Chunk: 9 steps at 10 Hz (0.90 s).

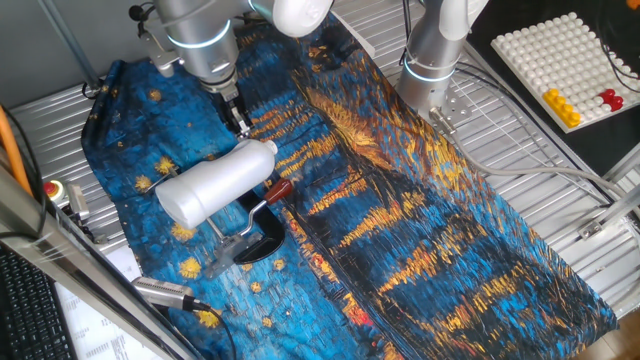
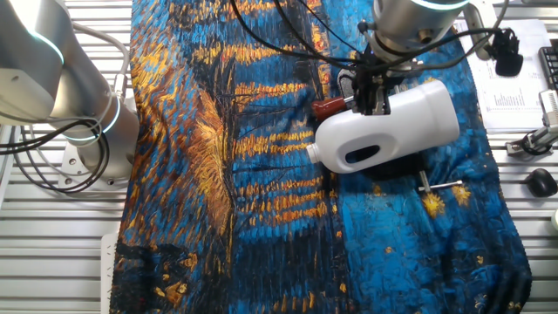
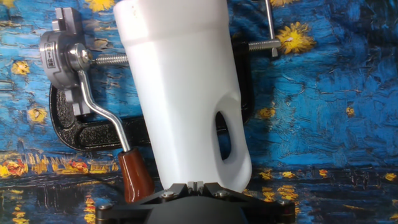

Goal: Pull up the lever

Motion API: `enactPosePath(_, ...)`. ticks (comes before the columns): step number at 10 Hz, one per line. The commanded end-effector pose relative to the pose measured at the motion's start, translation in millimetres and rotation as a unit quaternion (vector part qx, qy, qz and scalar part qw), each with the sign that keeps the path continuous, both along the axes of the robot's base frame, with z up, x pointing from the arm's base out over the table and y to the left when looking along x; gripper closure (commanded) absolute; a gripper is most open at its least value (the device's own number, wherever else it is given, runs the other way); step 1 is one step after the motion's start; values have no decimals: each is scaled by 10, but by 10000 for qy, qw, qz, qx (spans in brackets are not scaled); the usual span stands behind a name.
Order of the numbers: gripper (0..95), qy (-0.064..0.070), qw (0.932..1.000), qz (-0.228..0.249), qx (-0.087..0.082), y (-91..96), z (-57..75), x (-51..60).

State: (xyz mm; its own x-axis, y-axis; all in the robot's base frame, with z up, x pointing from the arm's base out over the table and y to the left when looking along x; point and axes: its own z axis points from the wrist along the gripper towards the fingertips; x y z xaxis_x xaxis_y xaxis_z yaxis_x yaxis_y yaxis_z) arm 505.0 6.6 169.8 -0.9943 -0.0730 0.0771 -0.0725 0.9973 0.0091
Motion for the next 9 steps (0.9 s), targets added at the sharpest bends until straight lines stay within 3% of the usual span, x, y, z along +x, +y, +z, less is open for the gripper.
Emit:
enactPosePath(1,950,-5,9998,-193,-54,214,-91,28)
enactPosePath(4,950,-6,9993,-353,-87,489,-232,35)
enactPosePath(7,950,0,9982,-576,-170,775,-482,3)
enactPosePath(9,950,-8,9978,-631,-190,804,-662,-14)
